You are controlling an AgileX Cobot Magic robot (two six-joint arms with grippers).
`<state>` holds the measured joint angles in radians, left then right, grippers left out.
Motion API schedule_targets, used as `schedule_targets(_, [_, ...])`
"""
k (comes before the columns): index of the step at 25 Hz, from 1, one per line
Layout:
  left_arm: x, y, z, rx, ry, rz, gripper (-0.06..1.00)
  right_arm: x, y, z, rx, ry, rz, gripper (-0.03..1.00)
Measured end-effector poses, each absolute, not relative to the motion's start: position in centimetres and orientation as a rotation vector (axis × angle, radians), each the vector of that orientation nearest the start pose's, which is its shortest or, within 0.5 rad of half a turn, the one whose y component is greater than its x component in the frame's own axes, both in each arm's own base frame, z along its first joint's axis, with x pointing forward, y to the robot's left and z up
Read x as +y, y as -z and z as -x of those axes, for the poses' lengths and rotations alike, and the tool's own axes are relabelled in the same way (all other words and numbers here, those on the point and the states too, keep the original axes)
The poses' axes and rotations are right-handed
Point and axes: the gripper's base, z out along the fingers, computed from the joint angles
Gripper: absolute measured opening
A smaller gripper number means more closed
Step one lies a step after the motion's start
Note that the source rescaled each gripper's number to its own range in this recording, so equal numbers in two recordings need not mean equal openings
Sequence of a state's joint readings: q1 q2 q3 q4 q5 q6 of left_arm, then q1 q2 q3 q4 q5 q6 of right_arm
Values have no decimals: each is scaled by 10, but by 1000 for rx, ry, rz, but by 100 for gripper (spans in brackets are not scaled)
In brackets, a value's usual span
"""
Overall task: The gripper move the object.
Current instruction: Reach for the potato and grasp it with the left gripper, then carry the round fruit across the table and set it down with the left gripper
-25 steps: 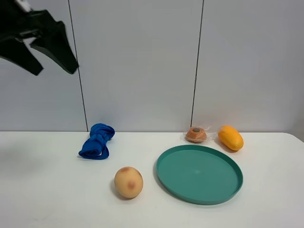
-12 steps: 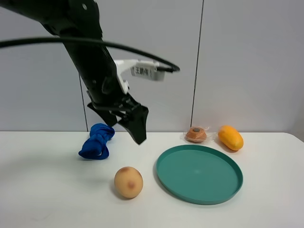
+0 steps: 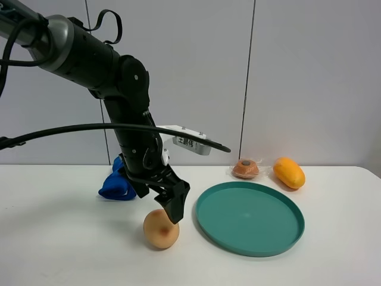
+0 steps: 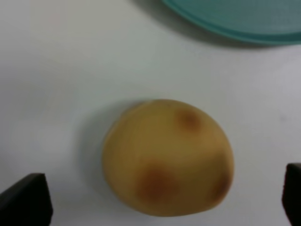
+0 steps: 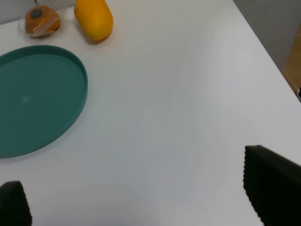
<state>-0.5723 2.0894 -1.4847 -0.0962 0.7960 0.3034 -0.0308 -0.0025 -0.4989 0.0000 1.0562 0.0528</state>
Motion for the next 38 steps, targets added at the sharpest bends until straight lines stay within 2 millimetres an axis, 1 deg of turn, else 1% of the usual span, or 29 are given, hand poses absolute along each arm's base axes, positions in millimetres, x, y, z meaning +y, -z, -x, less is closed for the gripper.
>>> schedule_targets(9, [-237, -124, -358, 2704, 132, -1164, 100, 0, -277, 5, 2037, -14, -85, 100])
schedule_targets(12, [-237, -120, -359, 2697, 126, -1163, 100, 0, -277, 5, 2037, -14, -85, 100])
schedule_targets(16, [-237, -119, -360, 2698, 123, -1163, 99, 0, -277, 5, 2037, -14, -85, 100])
schedule_targets(17, [-237, -119, -360, 2698, 123, -1163, 96, 0, -277, 5, 2037, -14, -85, 100])
schedule_targets(18, [-237, -119, -360, 2698, 123, -1163, 90, 0, -277, 5, 2037, -14, -85, 100])
schedule_targets(20, [-237, -119, -360, 2698, 123, -1163, 74, 0, -277, 5, 2037, -14, -85, 100])
schedule_targets(23, [-237, -119, -359, 2699, 124, -1162, 42, 0, -277, 5, 2037, -14, -85, 100])
schedule_targets(25, [-237, -119, -359, 2699, 124, -1162, 27, 0, -277, 5, 2037, -14, -85, 100])
schedule_targets(26, [-237, -119, -359, 2699, 124, -1162, 21, 0, -277, 5, 2037, -14, -85, 100])
schedule_targets(30, [-237, -120, -360, 2695, 125, -1161, 6, 0, -277, 5, 2037, -14, -85, 100])
schedule_targets(33, [-241, -128, -362, 2678, 128, -1161, 1, 0, -277, 5, 2037, -14, -85, 100])
schedule_targets(35, [-246, -140, -365, 2651, 136, -1143, 0, 0, -277, 5, 2037, -14, -85, 100])
schedule_targets(38, [-257, -170, -369, 2599, 163, -1093, 0, 0, -277, 5, 2037, -14, -85, 100])
